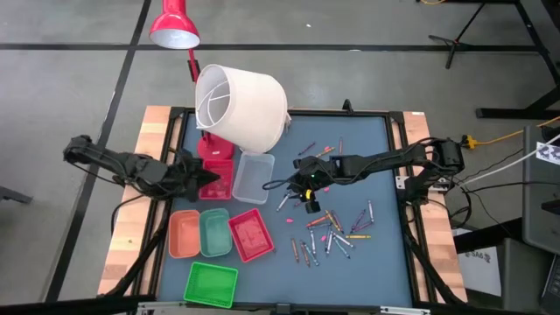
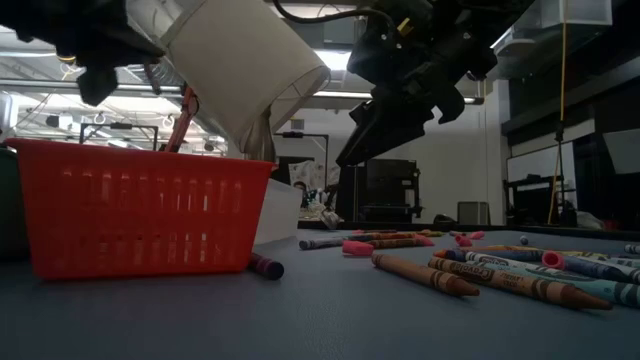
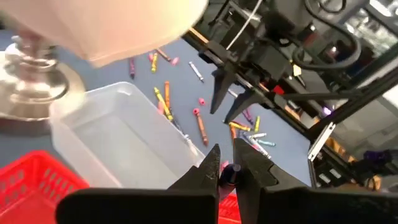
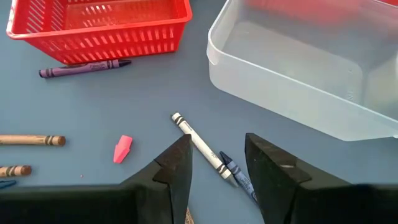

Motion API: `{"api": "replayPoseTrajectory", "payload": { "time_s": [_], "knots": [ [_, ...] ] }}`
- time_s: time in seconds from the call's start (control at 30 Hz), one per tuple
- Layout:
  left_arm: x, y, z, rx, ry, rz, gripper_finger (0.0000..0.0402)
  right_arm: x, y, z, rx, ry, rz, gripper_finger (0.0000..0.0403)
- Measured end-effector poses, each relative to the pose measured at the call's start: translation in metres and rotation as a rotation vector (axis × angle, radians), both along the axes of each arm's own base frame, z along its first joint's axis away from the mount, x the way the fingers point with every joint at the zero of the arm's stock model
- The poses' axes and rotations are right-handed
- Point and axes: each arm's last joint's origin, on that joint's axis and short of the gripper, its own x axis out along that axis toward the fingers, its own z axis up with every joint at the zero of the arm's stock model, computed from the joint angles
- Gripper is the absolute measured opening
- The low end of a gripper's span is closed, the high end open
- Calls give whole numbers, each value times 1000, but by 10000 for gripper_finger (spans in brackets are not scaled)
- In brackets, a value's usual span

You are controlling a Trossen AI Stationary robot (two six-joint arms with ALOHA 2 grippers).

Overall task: Sort crayons
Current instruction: Put the violet crayon into the black bin

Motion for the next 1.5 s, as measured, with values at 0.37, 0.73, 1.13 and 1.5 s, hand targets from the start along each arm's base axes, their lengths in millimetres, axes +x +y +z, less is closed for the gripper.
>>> {"api": "replayPoseTrajectory", "payload": {
  "time_s": [0.37,0.73,1.13,1.5],
  "knots": [
    [-44,22,23,-78,182,176,10,0,0,0,0,-1,0,147],
    [-64,27,26,-73,502,216,10,0,0,0,-1,-1,1,147],
    [-48,23,8,-80,692,175,10,0,0,0,-1,-1,1,147],
    [-27,19,0,-77,847,158,10,0,0,0,0,-1,1,147]
  ]
}}
